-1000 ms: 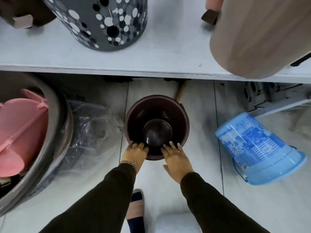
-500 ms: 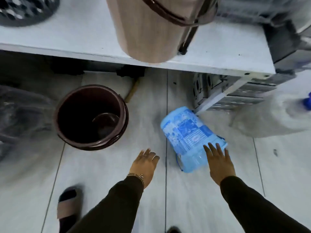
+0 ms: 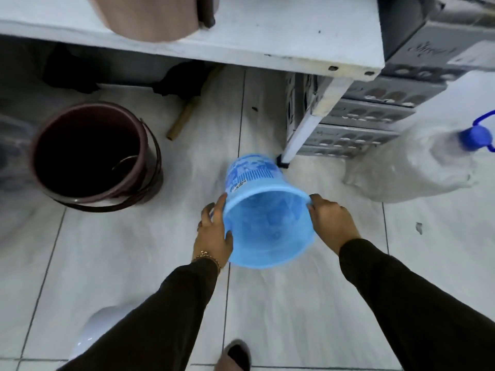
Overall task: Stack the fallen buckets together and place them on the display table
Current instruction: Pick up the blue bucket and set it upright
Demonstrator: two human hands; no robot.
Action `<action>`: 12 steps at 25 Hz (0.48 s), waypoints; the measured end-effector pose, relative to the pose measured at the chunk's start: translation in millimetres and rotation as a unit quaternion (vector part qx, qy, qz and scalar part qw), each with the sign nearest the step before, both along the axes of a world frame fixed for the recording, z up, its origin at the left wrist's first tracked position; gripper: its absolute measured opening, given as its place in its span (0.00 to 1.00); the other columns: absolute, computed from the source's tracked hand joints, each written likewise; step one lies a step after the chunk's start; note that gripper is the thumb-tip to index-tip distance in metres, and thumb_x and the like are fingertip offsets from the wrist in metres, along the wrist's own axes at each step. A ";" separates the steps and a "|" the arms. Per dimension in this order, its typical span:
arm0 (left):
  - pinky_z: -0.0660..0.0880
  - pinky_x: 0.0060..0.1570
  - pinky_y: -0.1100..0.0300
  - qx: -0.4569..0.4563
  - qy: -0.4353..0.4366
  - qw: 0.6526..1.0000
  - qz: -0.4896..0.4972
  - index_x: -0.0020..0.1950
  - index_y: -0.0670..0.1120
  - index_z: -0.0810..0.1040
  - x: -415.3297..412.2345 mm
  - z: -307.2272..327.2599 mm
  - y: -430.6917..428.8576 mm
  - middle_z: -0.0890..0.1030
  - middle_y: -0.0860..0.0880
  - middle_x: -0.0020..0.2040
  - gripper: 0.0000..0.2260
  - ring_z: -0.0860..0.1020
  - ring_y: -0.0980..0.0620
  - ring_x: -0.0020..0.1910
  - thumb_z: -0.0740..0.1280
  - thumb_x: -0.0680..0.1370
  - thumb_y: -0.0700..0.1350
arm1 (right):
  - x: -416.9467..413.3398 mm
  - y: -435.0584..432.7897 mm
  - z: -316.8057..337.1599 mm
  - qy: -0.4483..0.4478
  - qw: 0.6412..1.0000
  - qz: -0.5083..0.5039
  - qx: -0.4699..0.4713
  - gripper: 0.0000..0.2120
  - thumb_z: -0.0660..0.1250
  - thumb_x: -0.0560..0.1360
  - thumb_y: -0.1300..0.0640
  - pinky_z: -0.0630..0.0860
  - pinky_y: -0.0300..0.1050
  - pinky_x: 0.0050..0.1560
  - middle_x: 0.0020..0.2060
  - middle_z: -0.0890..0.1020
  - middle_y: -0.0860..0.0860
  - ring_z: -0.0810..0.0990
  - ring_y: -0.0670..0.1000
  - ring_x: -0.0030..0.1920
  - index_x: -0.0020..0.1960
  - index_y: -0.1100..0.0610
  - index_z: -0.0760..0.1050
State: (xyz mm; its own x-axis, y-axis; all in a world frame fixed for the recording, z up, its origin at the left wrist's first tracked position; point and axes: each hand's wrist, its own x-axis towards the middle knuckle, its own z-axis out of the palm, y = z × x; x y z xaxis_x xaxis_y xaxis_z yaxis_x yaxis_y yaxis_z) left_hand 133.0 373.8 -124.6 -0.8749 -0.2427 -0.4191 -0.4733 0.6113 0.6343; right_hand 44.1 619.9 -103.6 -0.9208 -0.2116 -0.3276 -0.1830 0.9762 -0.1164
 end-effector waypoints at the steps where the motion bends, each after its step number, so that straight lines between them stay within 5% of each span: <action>1: 0.72 0.66 0.48 -0.008 0.008 1.000 -0.002 0.79 0.56 0.49 -11.4 4.2 -5.3 0.58 0.46 0.76 0.39 0.72 0.40 0.67 0.65 0.75 0.37 | -1.0 -1.7 1.3 -0.018 0.998 -0.041 -0.041 0.11 0.58 0.83 0.57 0.69 0.49 0.38 0.41 0.83 0.60 0.82 0.65 0.41 0.58 0.62 0.74; 3: 0.73 0.65 0.47 0.006 -0.011 0.999 0.029 0.79 0.56 0.46 -32.6 10.9 -7.8 0.57 0.44 0.77 0.42 0.74 0.37 0.64 0.63 0.73 0.32 | -1.3 -2.4 -1.0 -0.051 0.986 -0.124 -0.104 0.12 0.57 0.83 0.56 0.69 0.47 0.40 0.40 0.80 0.58 0.80 0.64 0.41 0.57 0.62 0.73; 6: 0.77 0.57 0.48 0.058 -0.081 0.989 0.107 0.79 0.56 0.47 -45.5 9.8 -2.1 0.71 0.41 0.68 0.40 0.76 0.38 0.55 0.59 0.73 0.32 | 1.1 0.4 -12.7 -0.080 0.945 -0.260 -0.182 0.12 0.58 0.82 0.56 0.81 0.52 0.41 0.45 0.82 0.60 0.81 0.62 0.39 0.59 0.62 0.73; 9: 0.81 0.49 0.44 0.190 -0.060 0.965 0.172 0.78 0.57 0.53 -44.9 7.1 10.7 0.74 0.45 0.59 0.34 0.77 0.39 0.52 0.61 0.78 0.36 | -2.8 -4.7 -14.4 -0.084 0.849 -0.408 -0.324 0.16 0.63 0.81 0.63 0.86 0.58 0.42 0.53 0.81 0.61 0.85 0.64 0.47 0.68 0.58 0.68; 12: 0.79 0.56 0.39 0.255 -0.035 0.943 0.210 0.77 0.56 0.59 -54.9 7.1 18.6 0.75 0.46 0.62 0.30 0.78 0.37 0.59 0.65 0.79 0.37 | -10.2 -11.6 -14.0 -0.091 0.779 -0.473 -0.401 0.27 0.67 0.78 0.69 0.83 0.60 0.50 0.57 0.75 0.55 0.82 0.61 0.54 0.73 0.56 0.63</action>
